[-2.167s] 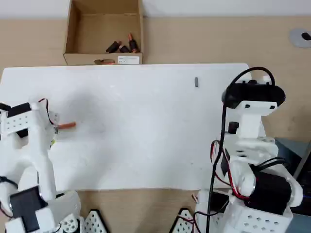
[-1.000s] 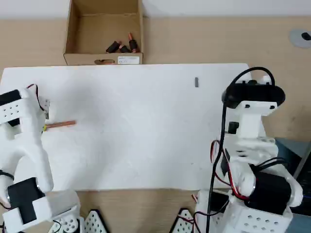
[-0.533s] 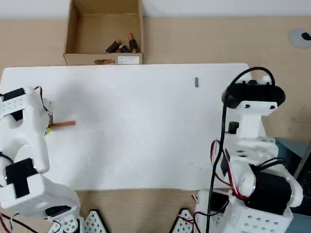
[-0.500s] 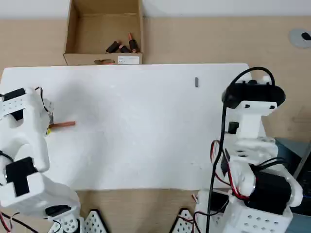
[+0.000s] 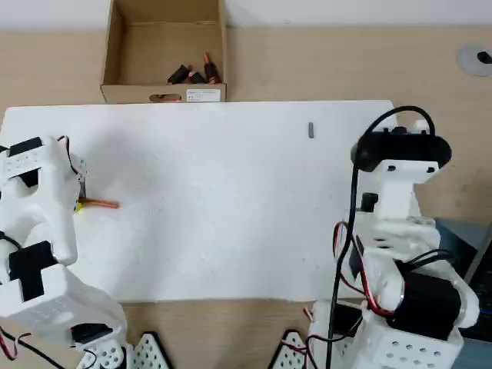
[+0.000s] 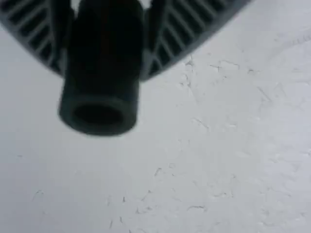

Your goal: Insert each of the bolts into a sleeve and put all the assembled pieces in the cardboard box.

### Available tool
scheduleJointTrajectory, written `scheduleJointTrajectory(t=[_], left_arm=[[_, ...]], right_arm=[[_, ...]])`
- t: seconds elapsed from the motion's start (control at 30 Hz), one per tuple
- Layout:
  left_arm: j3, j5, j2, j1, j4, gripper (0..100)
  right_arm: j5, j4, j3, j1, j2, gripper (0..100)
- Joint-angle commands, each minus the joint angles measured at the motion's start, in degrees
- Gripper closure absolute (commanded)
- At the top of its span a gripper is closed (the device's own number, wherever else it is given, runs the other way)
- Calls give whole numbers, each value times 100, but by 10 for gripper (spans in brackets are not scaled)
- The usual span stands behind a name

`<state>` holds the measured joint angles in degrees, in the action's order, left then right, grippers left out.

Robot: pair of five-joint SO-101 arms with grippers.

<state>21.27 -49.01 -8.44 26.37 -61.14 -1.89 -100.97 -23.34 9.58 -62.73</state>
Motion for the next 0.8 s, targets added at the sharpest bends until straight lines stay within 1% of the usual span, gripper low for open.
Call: scheduleJointTrajectory(t=[0.0, 0.07, 0.1, 0.27, 0.33, 0.47, 0.67, 0.77], left_arm=[[-88, 9, -22, -88, 70, 999], [-149, 18, -22, -158, 35, 999], [-264, 70, -22, -158, -114, 999], [-1196, 176, 295, -229, -1257, 999], [-1609, 325, 532, -290, -1705, 999], [-2207, 651, 1174, -448, -2330, 999], [-2338, 1389, 2510, -536, -2743, 999], [-2233, 1802, 3125, -536, -2760, 999]], right_arm=[[44, 53, 207, 31, -13, 989], [44, 62, 215, 31, -31, 989], [44, 62, 251, 31, -31, 989], [35, 62, 620, 31, -13, 989], [35, 53, 716, 31, -13, 989], [44, 35, 892, 31, -48, 989], [44, 18, 1121, 40, -48, 989], [44, 18, 1112, 66, -57, 989]])
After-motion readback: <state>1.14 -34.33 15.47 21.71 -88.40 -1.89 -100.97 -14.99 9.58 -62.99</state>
